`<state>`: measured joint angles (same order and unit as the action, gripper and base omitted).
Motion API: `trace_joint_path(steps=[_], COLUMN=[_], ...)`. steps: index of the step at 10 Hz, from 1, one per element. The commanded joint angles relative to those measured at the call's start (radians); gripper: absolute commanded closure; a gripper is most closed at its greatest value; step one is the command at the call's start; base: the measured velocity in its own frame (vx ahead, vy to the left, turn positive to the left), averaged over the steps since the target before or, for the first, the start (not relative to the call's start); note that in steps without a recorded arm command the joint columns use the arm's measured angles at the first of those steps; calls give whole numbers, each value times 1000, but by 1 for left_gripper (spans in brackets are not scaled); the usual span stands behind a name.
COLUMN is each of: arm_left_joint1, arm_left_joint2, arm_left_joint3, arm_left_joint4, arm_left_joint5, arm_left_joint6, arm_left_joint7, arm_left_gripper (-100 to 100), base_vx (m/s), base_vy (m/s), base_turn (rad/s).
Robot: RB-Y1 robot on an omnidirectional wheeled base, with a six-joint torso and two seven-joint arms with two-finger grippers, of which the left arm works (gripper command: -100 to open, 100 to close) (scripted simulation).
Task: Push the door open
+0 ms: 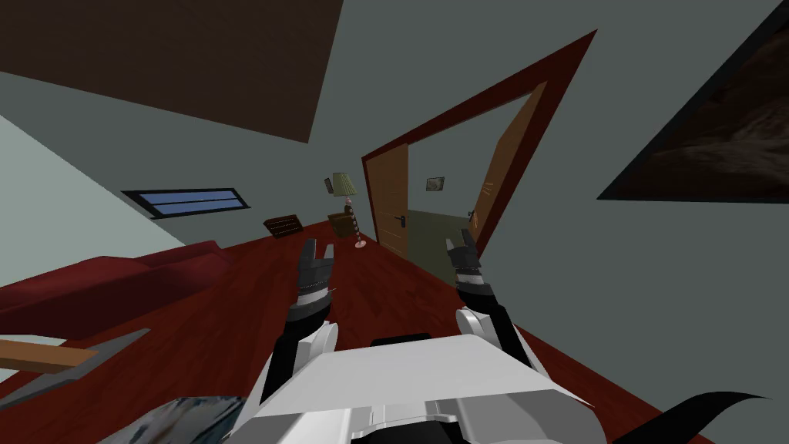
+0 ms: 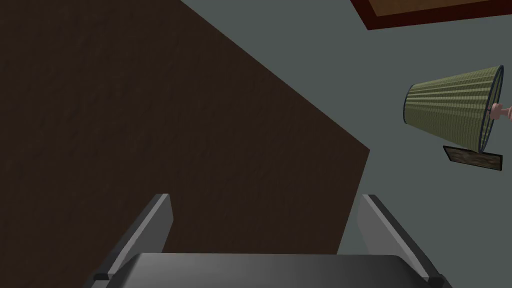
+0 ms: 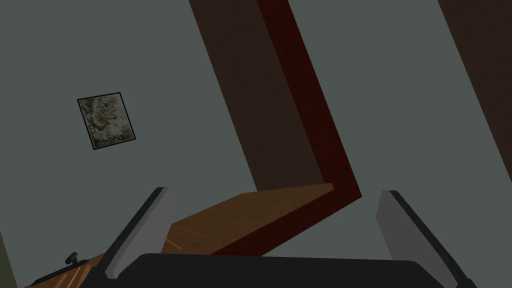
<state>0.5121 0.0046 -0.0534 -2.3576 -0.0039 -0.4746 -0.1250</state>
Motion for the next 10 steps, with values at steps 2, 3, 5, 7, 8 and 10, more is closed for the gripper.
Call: trace_joint_path(steps=[2,3,5,7,8,10], arm_left_joint1=[-29,-40,-68,-84,-92,-112], arm_left_joint2=[15,20,32,38,41,46], arm_left_joint3=[-10,-14,-24,-30,-33,-40], arm_left_joint4=[48,67,114,141,154,186], arm_left_joint5=[10,14,24,29,32,39], arm_left_joint6=[2,3,6,7,8,9], arm_left_joint7=[0,0,0,0,0,-1], arm_left_gripper=[-100,-100,-100,-100,-100,-100], base_vx=[87,131,143,114,75,77], base_vy=[21,22,32,29,15,9], base_turn=[-61,-51,-49,-42,-37,-39])
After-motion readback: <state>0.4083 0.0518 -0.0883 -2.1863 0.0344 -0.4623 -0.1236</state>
